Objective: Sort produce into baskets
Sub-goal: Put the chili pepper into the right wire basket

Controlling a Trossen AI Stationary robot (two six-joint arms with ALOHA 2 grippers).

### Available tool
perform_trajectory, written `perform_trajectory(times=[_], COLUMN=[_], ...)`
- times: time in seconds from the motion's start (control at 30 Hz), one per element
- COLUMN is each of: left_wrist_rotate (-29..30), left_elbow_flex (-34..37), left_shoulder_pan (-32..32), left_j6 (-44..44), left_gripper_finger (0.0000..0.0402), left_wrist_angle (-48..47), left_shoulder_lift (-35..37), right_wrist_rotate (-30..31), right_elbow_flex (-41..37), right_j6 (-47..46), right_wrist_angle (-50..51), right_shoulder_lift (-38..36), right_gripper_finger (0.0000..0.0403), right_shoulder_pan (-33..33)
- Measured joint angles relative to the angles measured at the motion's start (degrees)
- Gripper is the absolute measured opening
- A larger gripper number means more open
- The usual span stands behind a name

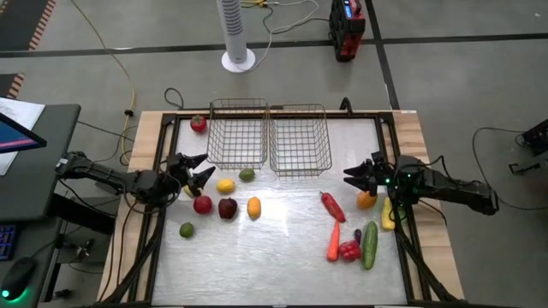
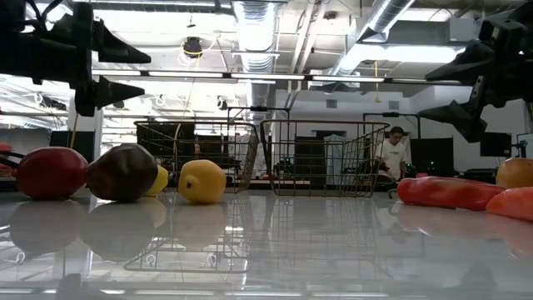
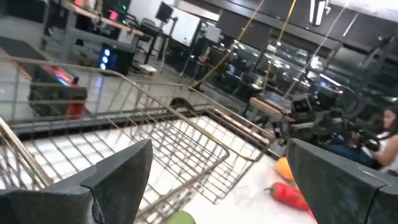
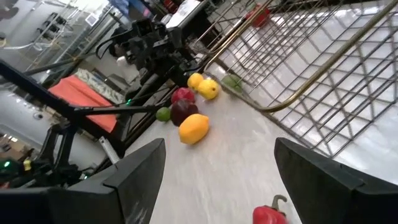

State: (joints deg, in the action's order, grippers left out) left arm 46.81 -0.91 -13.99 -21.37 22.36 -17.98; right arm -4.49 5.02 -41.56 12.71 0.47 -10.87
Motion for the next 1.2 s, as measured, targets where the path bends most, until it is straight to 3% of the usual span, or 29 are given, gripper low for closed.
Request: perform_trajectory(times=[0.1, 0.2, 0.33, 0.53, 0.67, 0.8, 0.97, 1.2], left_wrist_rotate=[-3.6, -11.9, -18.2, -18.6, -14.4, -12.2, -18.1, -18.8], left_elbow_flex=[0.0, -0.8, -4.4, -11.3, -15.3, -20.5, -29.3, -40.4], left_shoulder_pan=[0.7, 1.6, 2.3, 2.4, 2.4, 2.4, 3.4, 3.9], left_j6=[2.5, 4.6, 6.8, 13.4, 17.6, 20.4, 22.1, 24.5], left_gripper_finger=[0.0357, 0.0357, 0.0357, 0.0357, 0.0357, 0.0357, 0.0357, 0.0357], left_wrist_angle=[1.2, 3.6, 4.1, 3.7, 4.9, 5.7, 2.6, -8.0], left_shoulder_lift=[0.0, 0.0, -0.6, -6.8, -13.0, -19.0, -27.6, -36.3], right_wrist_rotate=[0.0, 0.3, 4.8, 9.0, 9.5, 11.0, 12.5, 24.2], right_elbow_flex=[0.0, -0.1, -0.2, -0.1, 0.8, 5.0, 14.0, 29.1], right_j6=[0.3, 1.8, 4.3, 8.9, 11.3, 13.1, 17.4, 13.7], right_wrist_angle=[-0.1, -1.9, -7.8, -22.8, -28.7, -27.5, -23.7, 4.5], right_shoulder_lift=[0.0, 0.6, 4.7, 16.1, 24.0, 30.5, 38.5, 49.6], right_gripper_finger=[0.0328, 0.0328, 0.0328, 0.0328, 0.0328, 0.0328, 0.0328, 0.0328], right_shoulder_pan=[1.9, 4.3, 8.2, 13.7, 16.3, 17.1, 18.9, 23.3])
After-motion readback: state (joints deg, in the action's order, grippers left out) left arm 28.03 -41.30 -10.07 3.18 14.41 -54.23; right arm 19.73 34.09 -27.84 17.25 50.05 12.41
